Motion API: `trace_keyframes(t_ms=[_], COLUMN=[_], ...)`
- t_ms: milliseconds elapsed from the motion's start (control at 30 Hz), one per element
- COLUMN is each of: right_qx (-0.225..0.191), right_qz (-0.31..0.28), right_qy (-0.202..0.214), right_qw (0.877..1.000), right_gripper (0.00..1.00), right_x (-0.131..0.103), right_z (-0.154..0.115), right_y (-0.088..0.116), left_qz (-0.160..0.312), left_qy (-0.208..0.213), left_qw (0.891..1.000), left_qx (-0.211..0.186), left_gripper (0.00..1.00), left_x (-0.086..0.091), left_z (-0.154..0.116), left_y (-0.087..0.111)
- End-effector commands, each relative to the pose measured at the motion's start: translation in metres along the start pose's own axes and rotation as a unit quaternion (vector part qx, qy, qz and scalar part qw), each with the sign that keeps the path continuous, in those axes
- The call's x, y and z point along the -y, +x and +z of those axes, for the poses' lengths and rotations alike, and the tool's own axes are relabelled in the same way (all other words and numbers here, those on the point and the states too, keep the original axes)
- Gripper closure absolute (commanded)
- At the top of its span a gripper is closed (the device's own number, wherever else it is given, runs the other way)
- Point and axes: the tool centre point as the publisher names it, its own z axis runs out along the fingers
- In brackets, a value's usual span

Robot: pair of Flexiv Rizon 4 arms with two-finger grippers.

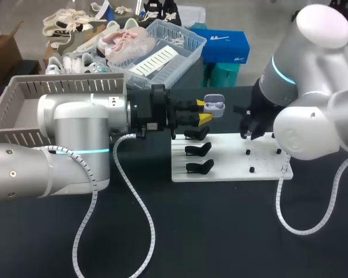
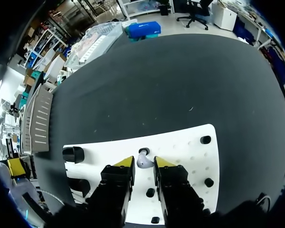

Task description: Pick up each earbud case from the left stands, insert the matching earbuds, close the lid, and place the case in the box.

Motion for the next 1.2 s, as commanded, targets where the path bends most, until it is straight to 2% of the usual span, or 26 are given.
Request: trace_keyframes(t_ms=[33,533,567,633,900,1200], right_qx=[0.001,-0.001,-0.001,-0.001,-0.001,0.01], right_qz=[0.002,0.009,0.01,0.01,0.007,0.004], right_qy=[0.001,0.003,0.002,0.001,0.002,0.003], right_qw=[1.0,1.0,1.0,1.0,1.0,1.0], right_gripper=[0.78,0.86,0.88,1.0,1.0,1.0], right_x=[0.0,0.002,0.002,0.002,0.002,0.002], right_z=[0.0,0.001,0.001,0.001,-0.002,-0.018], right_y=[0.002,0.001,0.001,0.001,0.001,-0.002], left_qz=[0.001,0.001,0.001,0.001,0.001,0.001], left_qy=[-0.002,-0.002,-0.002,-0.002,-0.002,-0.002], left_qw=[1.0,1.0,1.0,1.0,1.0,1.0], left_qx=[0.001,0.001,0.001,0.001,0.001,0.001], left_gripper=[1.0,1.0,1.0,1.0,1.0,1.0], left_x=[0.001,0.001,0.001,0.001,0.001,0.001], left_z=[0.0,0.0,0.0,0.0,0.0,0.0], left_y=[0.0,0.0,0.0,0.0,0.0,0.0])
